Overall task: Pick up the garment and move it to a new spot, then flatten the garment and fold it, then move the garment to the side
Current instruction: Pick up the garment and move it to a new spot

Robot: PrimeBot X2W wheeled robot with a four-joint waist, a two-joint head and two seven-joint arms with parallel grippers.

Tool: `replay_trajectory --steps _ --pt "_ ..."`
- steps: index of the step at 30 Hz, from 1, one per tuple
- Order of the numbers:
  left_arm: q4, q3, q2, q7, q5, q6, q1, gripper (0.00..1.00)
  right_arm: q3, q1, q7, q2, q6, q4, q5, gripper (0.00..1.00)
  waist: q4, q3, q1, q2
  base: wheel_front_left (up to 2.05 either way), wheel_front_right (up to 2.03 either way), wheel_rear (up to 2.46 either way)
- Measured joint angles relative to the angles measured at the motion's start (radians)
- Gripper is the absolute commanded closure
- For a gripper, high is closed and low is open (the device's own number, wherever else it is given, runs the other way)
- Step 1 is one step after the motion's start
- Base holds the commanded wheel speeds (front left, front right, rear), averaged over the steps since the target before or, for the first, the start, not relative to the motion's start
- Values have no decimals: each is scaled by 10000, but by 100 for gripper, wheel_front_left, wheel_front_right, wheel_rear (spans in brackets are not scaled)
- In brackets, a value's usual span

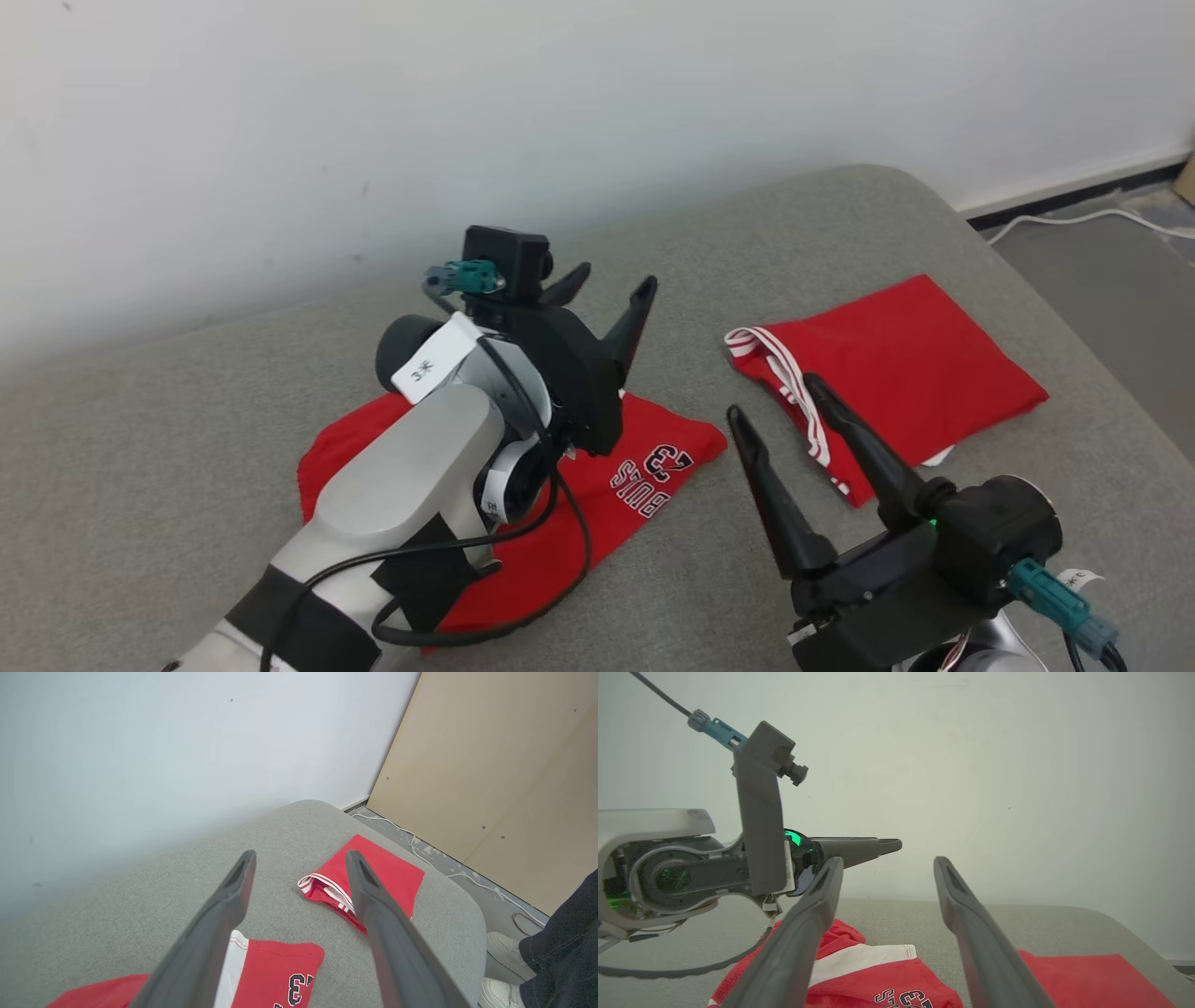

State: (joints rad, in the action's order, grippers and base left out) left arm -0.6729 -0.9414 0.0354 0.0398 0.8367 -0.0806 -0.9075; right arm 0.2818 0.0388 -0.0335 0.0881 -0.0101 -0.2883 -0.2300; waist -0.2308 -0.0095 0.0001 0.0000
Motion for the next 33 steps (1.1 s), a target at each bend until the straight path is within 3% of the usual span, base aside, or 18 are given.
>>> replay_trajectory --steps 5,14,20,28,33 --pt "345 328 339 -876 -94 -84 351 0 -295 -2 221 -15 127 383 -113 0 271 -167 0 1 0 0 0" --pt "2088 857 2148 -2721 -368 -345 2799 0 -1179 -255 698 -71 667 1154 -462 0 763 -745 -2 -1 0 0 0" --pt "3181 1430 2763 -2871 -746 -435 4490 0 -1655 -1117 884 -75 901 1419 -518 0 1237 -1035 -3 0 0 0 0" --pt "3289 3565 3126 -2874 -1570 -435 7517 0 -2029 -1500 1143 -192 1057 1973 -748 0 1854 -1407 -3 -1 0 0 0" --pt "3764 4750 2964 -2888 -1659 -435 9123 0 -2339 -1601 1229 -238 1083 2224 -1083 0 2108 -1557 -3 -1 0 0 0"
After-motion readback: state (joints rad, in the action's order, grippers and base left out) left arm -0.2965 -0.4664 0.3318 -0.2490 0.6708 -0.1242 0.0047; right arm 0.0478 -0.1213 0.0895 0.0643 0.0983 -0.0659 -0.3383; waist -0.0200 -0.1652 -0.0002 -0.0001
